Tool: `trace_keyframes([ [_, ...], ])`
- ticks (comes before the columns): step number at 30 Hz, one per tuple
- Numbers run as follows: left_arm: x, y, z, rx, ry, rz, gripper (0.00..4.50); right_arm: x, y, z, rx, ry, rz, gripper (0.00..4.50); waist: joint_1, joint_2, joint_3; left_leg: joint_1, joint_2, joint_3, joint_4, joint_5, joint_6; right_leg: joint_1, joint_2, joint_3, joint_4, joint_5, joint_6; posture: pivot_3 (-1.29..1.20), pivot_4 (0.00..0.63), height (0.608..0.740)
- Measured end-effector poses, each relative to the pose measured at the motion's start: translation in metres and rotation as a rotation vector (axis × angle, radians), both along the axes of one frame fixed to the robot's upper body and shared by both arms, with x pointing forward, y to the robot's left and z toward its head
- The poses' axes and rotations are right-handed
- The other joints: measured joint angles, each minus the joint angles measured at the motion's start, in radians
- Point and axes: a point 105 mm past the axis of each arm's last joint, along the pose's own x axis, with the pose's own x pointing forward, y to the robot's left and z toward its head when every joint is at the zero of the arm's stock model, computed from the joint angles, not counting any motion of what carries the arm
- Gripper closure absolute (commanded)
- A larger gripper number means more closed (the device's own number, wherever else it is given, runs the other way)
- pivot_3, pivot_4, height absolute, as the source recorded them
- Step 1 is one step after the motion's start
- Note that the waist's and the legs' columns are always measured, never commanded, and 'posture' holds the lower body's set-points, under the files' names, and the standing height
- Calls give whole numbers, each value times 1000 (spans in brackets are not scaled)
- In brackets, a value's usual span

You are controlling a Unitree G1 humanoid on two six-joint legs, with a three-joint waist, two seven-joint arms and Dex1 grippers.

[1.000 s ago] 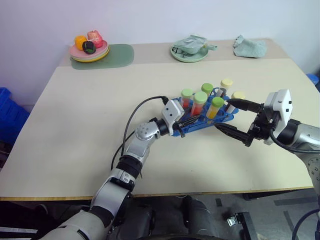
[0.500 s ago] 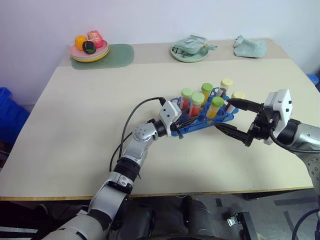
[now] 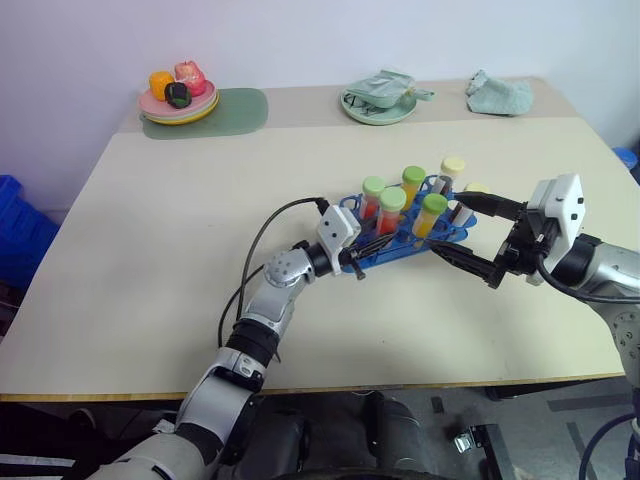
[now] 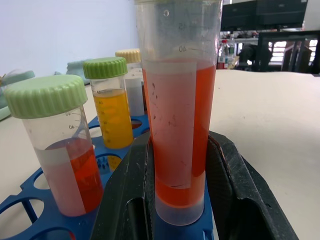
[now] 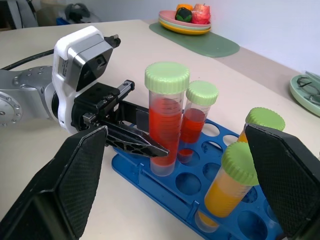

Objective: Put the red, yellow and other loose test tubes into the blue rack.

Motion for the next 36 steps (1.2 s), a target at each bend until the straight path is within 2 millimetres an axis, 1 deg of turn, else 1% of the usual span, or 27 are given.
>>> trace_keyframes([
  [4, -1, 1, -6, -1, 30, 10, 3684, 0, 0, 0, -1, -1, -1, 0, 0, 0, 0, 0, 0, 0, 0, 0, 0, 0, 0, 0, 0, 0, 0, 0, 150, 740],
  [18, -5, 7, -6, 3, 34, 19, 3684, 1, 0, 0, 4, -3, -5, 0, -2, 0, 0, 0, 1, 0, -1, 0, 0, 0, 0, 0, 0, 0, 0, 0, 150, 740],
  [24, -7, 6, -7, 10, 51, 20, 3684, -1, 3, 1, 5, -15, 2, 0, -1, 0, 0, 0, 1, 0, -1, 0, 0, 0, 0, 0, 0, 0, 0, 0, 150, 740],
  [26, -6, 5, -7, 11, 61, 20, 2644, -1, 4, 1, 5, -15, 3, 0, -1, 0, 0, 0, 0, 0, -1, 0, 0, 0, 0, 0, 0, 0, 0, 0, 150, 740],
  [28, -6, 5, -6, 13, 63, 18, 1787, -1, 4, 1, 5, -15, 3, 0, -1, 0, 0, 0, 0, 0, -1, 0, 0, 0, 0, 0, 0, 0, 0, 0, 150, 740],
  [29, -6, 5, -6, 13, 63, 20, 1215, -1, 4, 1, 4, -15, 4, 0, -1, 0, 0, 0, 0, 0, -1, 0, 0, 0, 0, 0, 0, 0, 0, 0, 150, 740],
  [31, -5, 6, -7, 17, 65, 25, 292, -1, 4, 1, 4, -14, 4, 0, 0, 0, 0, 0, 0, 0, -1, 0, 0, 0, 0, 0, 0, 0, 0, 0, 150, 740],
  [32, -4, 7, -8, 19, 70, 29, 71, -1, 4, 1, 3, -14, 5, 0, 0, 0, 0, 0, 0, 0, -1, 0, 0, 0, 0, 0, 0, 0, 0, 0, 150, 740],
  [36, -4, 7, -8, 18, 69, 28, 71, -1, 6, 0, 1, -10, 18, 0, 0, 0, 0, 0, 0, 0, 0, 0, 0, 0, 0, 0, 0, 0, 0, 0, 150, 740],
])
